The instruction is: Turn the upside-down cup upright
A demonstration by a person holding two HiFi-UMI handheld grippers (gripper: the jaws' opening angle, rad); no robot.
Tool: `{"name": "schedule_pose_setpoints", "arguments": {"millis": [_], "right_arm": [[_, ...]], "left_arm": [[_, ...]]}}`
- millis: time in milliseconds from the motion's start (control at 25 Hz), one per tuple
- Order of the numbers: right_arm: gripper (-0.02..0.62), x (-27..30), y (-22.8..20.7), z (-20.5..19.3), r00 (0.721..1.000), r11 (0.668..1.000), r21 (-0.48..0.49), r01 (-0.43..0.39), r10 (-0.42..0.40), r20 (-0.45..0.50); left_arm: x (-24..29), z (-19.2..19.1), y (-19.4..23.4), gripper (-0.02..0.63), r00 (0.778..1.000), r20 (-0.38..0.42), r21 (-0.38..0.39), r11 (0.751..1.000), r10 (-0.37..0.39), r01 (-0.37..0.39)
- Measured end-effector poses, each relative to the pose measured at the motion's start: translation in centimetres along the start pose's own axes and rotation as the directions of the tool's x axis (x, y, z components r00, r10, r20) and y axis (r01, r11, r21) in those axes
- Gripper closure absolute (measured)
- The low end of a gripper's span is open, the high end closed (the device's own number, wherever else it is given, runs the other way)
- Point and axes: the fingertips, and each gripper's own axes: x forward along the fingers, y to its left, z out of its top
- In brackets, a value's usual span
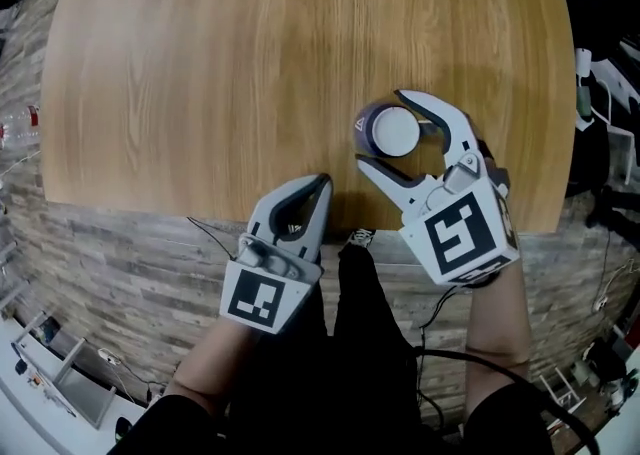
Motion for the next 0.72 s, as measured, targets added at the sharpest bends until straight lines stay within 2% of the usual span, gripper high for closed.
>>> {"name": "schedule_pose_setpoints", "arguments": {"millis": [240,560,720], "right_arm": [[0.29,-0.4,0.4,-1.2,0.994,0.998,-0.051,-0.038,0.033,-0.108],[0.291,-2.1,1.9,-1.5,0.998,0.993,0.105,-0.05,0.054,-0.029],[0.29,-2.7,1.9,-1.3,1.0,0.992,0.121,-0.022,0.023,-0.011]], "left_arm": [[0.1,0.7,0.3,0.598,1.0,0.012,-0.004,1.0,0.004,-0.004],[-0.3,2.0,0.0,0.598,1.0,0.023,0.008,1.0,0.021,-0.021],[-0.5,2.3,-0.3,0.598,0.999,0.032,0.025,0.999,0.023,-0.024]]}}
